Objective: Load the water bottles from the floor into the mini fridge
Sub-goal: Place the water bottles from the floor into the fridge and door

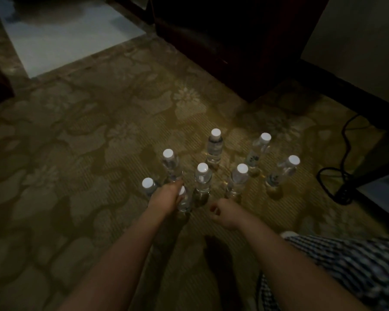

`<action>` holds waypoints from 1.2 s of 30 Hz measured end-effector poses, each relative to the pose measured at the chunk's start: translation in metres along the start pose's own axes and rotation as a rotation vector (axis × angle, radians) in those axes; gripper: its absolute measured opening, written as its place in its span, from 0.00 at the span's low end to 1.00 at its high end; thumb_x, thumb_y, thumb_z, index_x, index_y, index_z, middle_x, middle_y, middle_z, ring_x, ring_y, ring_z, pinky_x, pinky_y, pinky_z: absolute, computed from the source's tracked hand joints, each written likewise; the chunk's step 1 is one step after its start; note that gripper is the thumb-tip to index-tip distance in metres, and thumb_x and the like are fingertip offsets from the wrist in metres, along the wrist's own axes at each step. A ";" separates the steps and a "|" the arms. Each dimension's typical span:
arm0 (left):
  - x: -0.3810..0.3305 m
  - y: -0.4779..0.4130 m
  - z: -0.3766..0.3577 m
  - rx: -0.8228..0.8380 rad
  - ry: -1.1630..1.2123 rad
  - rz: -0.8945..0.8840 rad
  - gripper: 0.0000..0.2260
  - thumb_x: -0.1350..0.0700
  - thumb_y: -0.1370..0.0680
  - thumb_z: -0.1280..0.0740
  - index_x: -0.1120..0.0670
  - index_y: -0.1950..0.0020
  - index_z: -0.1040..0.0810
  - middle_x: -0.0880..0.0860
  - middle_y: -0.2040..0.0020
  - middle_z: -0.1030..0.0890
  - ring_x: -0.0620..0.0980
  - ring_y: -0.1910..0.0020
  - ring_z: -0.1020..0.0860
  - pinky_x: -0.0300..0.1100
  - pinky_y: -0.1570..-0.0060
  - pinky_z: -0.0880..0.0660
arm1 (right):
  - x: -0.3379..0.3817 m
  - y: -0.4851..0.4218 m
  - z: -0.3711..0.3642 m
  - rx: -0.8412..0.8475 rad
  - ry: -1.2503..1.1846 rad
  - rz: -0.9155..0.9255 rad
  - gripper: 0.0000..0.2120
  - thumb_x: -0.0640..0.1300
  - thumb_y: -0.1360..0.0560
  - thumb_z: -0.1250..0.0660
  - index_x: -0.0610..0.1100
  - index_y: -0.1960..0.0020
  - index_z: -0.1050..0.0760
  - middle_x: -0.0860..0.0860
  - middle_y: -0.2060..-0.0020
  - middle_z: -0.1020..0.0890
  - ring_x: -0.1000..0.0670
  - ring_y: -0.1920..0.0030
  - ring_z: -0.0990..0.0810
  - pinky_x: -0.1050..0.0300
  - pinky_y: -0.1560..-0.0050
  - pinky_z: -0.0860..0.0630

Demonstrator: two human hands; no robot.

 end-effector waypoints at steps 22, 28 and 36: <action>-0.142 0.051 0.114 -0.201 0.085 -0.368 0.08 0.47 0.26 0.32 0.50 0.56 0.25 0.45 0.63 0.23 0.43 0.63 0.24 0.36 0.64 0.29 | -0.003 0.068 0.077 -0.399 -0.399 0.132 0.35 0.43 0.33 0.25 0.52 0.31 0.36 0.53 0.36 0.27 0.52 0.35 0.27 0.48 0.36 0.27; -0.221 0.073 0.155 -0.326 0.048 -0.521 0.10 0.45 0.27 0.32 0.50 0.60 0.27 0.46 0.66 0.25 0.45 0.66 0.25 0.35 0.68 0.32 | -0.022 0.116 0.133 -0.515 -0.379 0.191 0.33 0.49 0.35 0.24 0.55 0.34 0.34 0.55 0.39 0.23 0.53 0.39 0.24 0.49 0.39 0.25; -0.332 0.104 0.205 -0.551 0.050 -0.701 0.16 0.41 0.30 0.30 0.54 0.60 0.23 0.50 0.66 0.21 0.49 0.66 0.23 0.49 0.63 0.25 | -0.050 0.206 0.227 -0.686 -0.195 0.201 0.36 0.59 0.37 0.25 0.52 0.34 0.35 0.54 0.42 0.21 0.51 0.43 0.22 0.48 0.44 0.23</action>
Point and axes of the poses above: each hand's wrist, its own y-axis away from the middle knuckle, its own z-axis out of the back of the hand, x = y × z, the point moved 9 cm from there along -y, towards the middle knuckle
